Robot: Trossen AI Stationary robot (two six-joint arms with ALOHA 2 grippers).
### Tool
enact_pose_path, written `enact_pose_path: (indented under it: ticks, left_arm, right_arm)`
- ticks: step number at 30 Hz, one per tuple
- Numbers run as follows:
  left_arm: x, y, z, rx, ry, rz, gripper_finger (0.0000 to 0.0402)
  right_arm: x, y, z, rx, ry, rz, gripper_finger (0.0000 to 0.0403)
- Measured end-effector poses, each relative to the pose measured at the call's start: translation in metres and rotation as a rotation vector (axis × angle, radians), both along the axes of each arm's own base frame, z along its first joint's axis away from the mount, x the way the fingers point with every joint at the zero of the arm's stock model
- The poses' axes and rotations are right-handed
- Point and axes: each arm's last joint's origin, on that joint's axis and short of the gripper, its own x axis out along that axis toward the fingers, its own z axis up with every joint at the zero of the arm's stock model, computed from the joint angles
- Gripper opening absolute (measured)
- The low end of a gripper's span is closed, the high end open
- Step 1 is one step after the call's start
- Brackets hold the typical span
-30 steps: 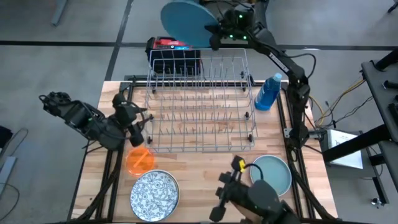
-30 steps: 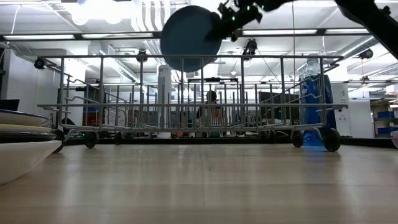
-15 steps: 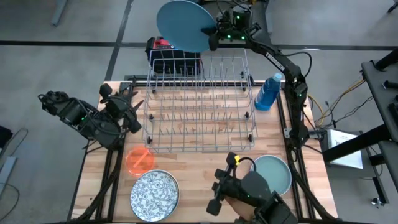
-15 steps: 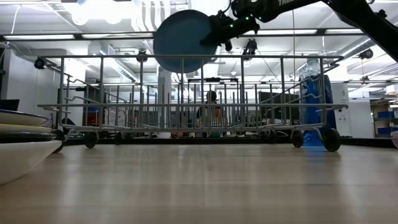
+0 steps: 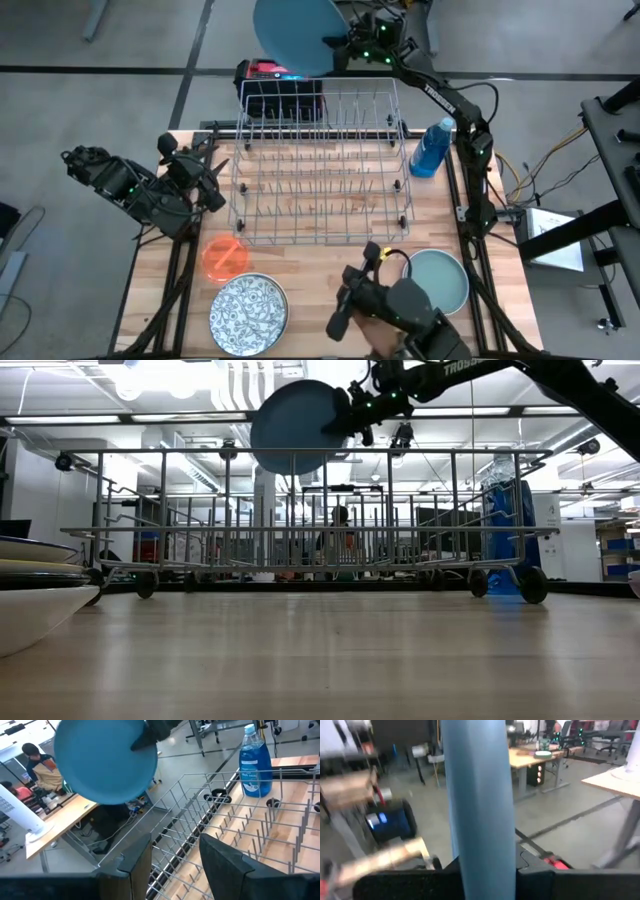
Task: Sort dishes
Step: Put the blue plate in the dish rack
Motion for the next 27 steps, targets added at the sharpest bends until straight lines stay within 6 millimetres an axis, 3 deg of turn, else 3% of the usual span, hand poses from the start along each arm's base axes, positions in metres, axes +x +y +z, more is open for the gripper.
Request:
enact_pose_path:
  ticks: [3, 9, 27]
  left_arm:
    - [0.0, 0.0, 0.0, 0.003, 0.002, 0.001, 0.0155]
    - [-0.002, 0.001, 0.0, 0.006, 0.006, 0.002, 0.0155]
    - [-0.006, 0.003, 0.0, -0.001, -0.003, 0.005, 0.0155]
  right_arm:
    - [0.009, 0.004, -0.007, 0.057, -0.061, 0.012, 0.0007]
    - [0.027, 0.015, -0.033, 0.046, -0.012, 0.061, 0.0007]
    - [0.035, 0.018, -0.082, -0.076, 0.167, 0.114, 0.0008]
